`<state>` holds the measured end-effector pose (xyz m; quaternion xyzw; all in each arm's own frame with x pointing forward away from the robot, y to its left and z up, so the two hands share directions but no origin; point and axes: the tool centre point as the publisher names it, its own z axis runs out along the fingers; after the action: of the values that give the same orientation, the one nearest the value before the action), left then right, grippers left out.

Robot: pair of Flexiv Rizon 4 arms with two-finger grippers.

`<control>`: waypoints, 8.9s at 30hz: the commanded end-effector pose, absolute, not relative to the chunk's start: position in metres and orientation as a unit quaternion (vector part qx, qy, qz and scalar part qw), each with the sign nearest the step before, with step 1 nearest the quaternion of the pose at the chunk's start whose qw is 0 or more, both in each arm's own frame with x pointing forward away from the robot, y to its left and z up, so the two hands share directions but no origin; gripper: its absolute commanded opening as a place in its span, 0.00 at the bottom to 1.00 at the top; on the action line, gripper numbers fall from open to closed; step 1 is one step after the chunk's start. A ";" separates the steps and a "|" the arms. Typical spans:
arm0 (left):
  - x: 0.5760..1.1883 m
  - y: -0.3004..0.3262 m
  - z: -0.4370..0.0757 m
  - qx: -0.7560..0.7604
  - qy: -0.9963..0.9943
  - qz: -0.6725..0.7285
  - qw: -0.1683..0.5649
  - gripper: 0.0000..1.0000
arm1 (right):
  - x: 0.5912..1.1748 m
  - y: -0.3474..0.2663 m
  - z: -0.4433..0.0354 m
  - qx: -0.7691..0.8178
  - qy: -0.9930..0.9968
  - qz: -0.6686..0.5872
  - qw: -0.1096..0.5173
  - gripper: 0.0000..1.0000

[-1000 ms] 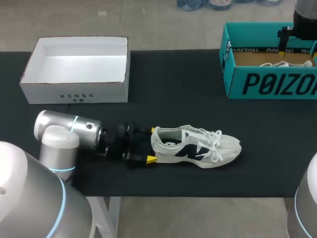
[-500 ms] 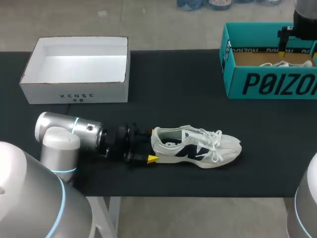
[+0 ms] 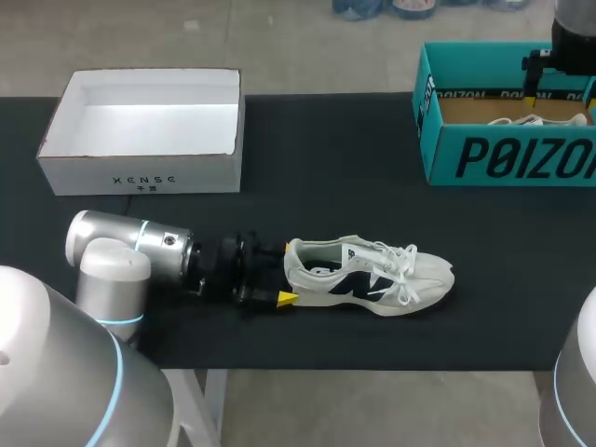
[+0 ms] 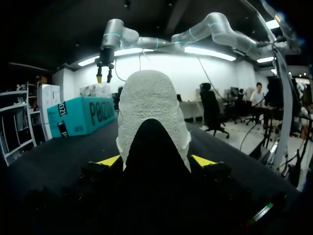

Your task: Take the shoe out of the shoebox, open the shoe tongue, remove and reinsert the insole, then place the shoe into the shoebox

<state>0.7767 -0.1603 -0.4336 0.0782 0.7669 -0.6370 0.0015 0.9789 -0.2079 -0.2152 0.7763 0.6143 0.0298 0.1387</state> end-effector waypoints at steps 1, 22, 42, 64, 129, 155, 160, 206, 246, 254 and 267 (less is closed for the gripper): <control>0.776 -0.163 -0.436 0.078 0.767 -0.636 0.003 0.00 | 0.978 -0.208 -0.216 0.776 0.614 0.031 0.139 1.00; 0.776 -0.163 -0.436 0.078 0.767 -0.636 0.003 0.00 | 0.853 -0.062 -0.241 0.813 0.568 -0.076 0.103 1.00; 0.776 -0.163 -0.436 0.078 0.767 -0.636 0.003 0.00 | 0.817 0.005 -0.258 0.801 0.585 -0.097 0.076 1.00; 0.776 -0.163 -0.436 0.078 0.767 -0.636 0.003 0.00 | 0.740 0.080 -0.272 0.800 0.583 -0.131 0.063 1.00; 0.776 -0.163 -0.436 0.078 0.767 -0.636 0.003 0.00 | 0.760 0.142 -0.361 0.739 0.644 -0.063 0.186 0.37; 0.776 -0.163 -0.436 0.078 0.767 -0.636 0.003 0.00 | 0.769 0.083 -0.330 0.783 0.593 -0.030 0.185 0.00; 0.776 -0.163 -0.436 0.078 0.767 -0.636 0.003 0.00 | 0.770 0.067 -0.318 0.795 0.578 -0.020 0.185 0.00; 0.776 -0.163 -0.436 0.078 0.767 -0.636 0.003 0.00 | 0.728 0.100 -0.245 0.578 0.799 0.035 0.162 1.00; 0.776 -0.163 -0.436 0.078 0.767 -0.636 0.003 0.00 | 0.684 0.150 -0.255 -0.053 0.998 0.037 0.013 0.93; 0.776 -0.163 -0.436 0.078 0.767 -0.636 0.003 0.00 | 0.699 0.165 -0.272 -0.062 0.998 0.018 0.005 0.00; 0.776 -0.163 -0.436 0.078 0.767 -0.636 0.003 0.00 | 0.737 0.156 -0.310 -0.014 1.000 0.016 0.020 0.00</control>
<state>0.7768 -0.1611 -0.4336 0.0780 0.7670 -0.6368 0.0017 0.7319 0.1550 -0.2988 -0.0146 0.9995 0.0133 0.0251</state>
